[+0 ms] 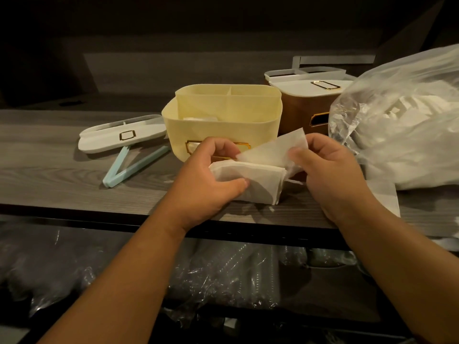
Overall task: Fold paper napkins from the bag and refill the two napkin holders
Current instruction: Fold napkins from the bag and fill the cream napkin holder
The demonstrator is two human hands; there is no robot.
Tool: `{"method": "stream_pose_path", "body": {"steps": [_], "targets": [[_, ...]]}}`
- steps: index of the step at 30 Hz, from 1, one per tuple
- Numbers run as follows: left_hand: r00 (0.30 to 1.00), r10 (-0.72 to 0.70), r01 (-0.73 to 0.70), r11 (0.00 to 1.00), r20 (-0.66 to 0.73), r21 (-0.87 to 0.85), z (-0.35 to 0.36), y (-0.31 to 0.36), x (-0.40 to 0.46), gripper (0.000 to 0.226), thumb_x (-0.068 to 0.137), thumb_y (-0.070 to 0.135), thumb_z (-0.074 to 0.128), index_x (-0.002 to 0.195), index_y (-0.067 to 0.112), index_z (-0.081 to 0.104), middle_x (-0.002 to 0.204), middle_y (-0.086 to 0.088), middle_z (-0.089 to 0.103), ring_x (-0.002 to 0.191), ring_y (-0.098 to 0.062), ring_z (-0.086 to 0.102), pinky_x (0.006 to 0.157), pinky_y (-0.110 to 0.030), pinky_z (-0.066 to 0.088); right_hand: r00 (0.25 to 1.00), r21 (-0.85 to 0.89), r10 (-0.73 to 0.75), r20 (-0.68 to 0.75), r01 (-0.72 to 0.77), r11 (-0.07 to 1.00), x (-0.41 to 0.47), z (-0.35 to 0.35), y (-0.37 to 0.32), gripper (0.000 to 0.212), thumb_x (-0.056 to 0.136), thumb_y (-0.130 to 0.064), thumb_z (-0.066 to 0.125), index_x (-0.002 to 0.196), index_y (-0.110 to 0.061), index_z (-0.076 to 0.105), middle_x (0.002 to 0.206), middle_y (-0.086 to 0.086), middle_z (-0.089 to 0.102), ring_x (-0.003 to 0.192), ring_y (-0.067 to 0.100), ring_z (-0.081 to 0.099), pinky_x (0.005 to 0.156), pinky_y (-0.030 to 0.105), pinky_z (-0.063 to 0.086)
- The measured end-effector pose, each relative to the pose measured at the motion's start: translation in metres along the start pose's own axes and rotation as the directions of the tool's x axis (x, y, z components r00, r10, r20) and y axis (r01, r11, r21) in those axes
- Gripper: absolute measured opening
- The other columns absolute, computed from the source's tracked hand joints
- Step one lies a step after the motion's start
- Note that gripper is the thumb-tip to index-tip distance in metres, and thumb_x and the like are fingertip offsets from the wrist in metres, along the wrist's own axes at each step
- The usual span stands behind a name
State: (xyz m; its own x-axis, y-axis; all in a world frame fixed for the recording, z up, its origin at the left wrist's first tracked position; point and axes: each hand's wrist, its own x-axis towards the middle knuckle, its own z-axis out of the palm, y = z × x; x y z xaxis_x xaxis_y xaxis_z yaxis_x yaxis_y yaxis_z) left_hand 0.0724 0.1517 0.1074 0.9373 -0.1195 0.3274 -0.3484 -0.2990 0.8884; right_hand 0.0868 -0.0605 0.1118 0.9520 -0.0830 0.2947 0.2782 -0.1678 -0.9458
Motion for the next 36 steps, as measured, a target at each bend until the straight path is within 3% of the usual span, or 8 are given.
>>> {"method": "stream_pose_path", "body": {"steps": [5, 9, 13, 18, 21, 24, 28, 36], "targets": [[1.000, 0.014, -0.014, 1.000, 0.025, -0.001, 0.000, -0.001, -0.001, 0.060, 0.078, 0.002, 0.078, 0.119, 0.038, 0.052, 0.114, 0.015, 0.061, 0.104, 0.000, 0.060, 0.089, -0.024, 0.056, 0.999, 0.029, -0.014, -0.037, 0.015, 0.999, 0.002, 0.001, 0.003, 0.016, 0.092, -0.019, 0.069, 0.090, -0.035, 0.070, 0.097, -0.005, 0.075, 0.098, 0.019, 0.071, 0.087, 0.048, 0.059], [0.999, 0.038, -0.038, 0.998, -0.009, -0.042, 0.000, -0.001, -0.001, 0.059, 0.078, -0.002, 0.072, 0.122, 0.032, 0.053, 0.109, 0.005, 0.060, 0.094, -0.002, 0.061, 0.080, -0.021, 0.054, 0.990, -0.074, 0.048, 0.135, -0.039, 0.996, -0.001, 0.002, 0.001, 0.019, 0.092, -0.014, 0.069, 0.095, -0.032, 0.065, 0.094, -0.011, 0.075, 0.092, 0.013, 0.071, 0.086, 0.042, 0.060], [1.000, 0.025, -0.025, 0.999, -0.003, -0.044, 0.000, 0.001, -0.003, 0.061, 0.080, -0.004, 0.073, 0.125, 0.031, 0.052, 0.110, 0.004, 0.057, 0.090, 0.001, 0.060, 0.076, -0.017, 0.053, 0.963, -0.099, 0.077, 0.257, -0.053, 0.994, -0.004, 0.004, -0.002, 0.026, 0.092, -0.007, 0.063, 0.096, -0.032, 0.065, 0.098, -0.006, 0.075, 0.098, 0.025, 0.069, 0.090, 0.055, 0.056], [0.999, 0.019, -0.020, 1.000, 0.035, 0.021, -0.001, -0.002, -0.003, 0.073, 0.077, 0.003, 0.077, 0.136, 0.036, 0.049, 0.123, 0.007, 0.055, 0.111, -0.003, 0.057, 0.084, -0.014, 0.051, 0.947, -0.106, 0.094, 0.306, -0.064, 0.992, -0.004, 0.002, -0.001, 0.026, 0.096, -0.004, 0.055, 0.086, -0.027, 0.061, 0.081, -0.008, 0.068, 0.085, 0.021, 0.059, 0.077, 0.039, 0.051], [0.999, 0.011, -0.012, 0.999, 0.041, 0.029, -0.001, 0.000, -0.005, 0.075, 0.078, 0.007, 0.079, 0.138, 0.039, 0.046, 0.125, 0.012, 0.054, 0.114, 0.000, 0.055, 0.086, -0.013, 0.051, 0.960, -0.066, 0.067, 0.271, -0.051, 0.997, -0.004, 0.003, -0.002, 0.034, 0.094, -0.003, 0.053, 0.075, -0.031, 0.059, 0.073, -0.011, 0.060, 0.079, 0.014, 0.052, 0.072, 0.037, 0.045], [1.000, -0.011, 0.011, 1.000, 0.000, 0.002, -0.002, 0.004, -0.009, 0.075, 0.079, 0.006, 0.080, 0.135, 0.041, 0.045, 0.119, 0.014, 0.056, 0.106, 0.004, 0.057, 0.079, -0.012, 0.052, 0.981, 0.009, 0.052, 0.185, -0.055, 0.998, -0.002, 0.005, -0.001, 0.037, 0.094, -0.007, 0.053, 0.075, -0.038, 0.062, 0.081, -0.012, 0.065, 0.091, 0.016, 0.060, 0.088, 0.045, 0.054], [0.998, -0.068, 0.068, 0.997, -0.014, -0.042, -0.005, 0.002, -0.014, 0.073, 0.079, 0.005, 0.080, 0.133, 0.038, 0.045, 0.101, 0.011, 0.065, 0.098, -0.008, 0.066, 0.083, -0.028, 0.058, 0.992, -0.027, 0.074, 0.101, -0.072, 0.997, 0.000, 0.011, 0.001, 0.035, 0.097, -0.007, 0.051, 0.088, -0.039, 0.062, 0.093, -0.011, 0.070, 0.101, 0.017, 0.064, 0.092, 0.050, 0.056], [0.999, -0.011, -0.001, 0.975, -0.053, -0.221, -0.007, 0.018, -0.015, 0.033, 0.080, -0.001, 0.078, 0.101, 0.022, 0.068, 0.090, 0.008, 0.070, 0.082, -0.007, 0.068, 0.070, -0.026, 0.058, 0.993, 0.035, 0.106, 0.059, -0.108, 0.994, -0.001, 0.012, -0.003, 0.034, 0.100, 0.000, 0.051, 0.109, -0.030, 0.064, 0.107, -0.005, 0.074, 0.107, 0.017, 0.068, 0.094, 0.042, 0.056]]}}
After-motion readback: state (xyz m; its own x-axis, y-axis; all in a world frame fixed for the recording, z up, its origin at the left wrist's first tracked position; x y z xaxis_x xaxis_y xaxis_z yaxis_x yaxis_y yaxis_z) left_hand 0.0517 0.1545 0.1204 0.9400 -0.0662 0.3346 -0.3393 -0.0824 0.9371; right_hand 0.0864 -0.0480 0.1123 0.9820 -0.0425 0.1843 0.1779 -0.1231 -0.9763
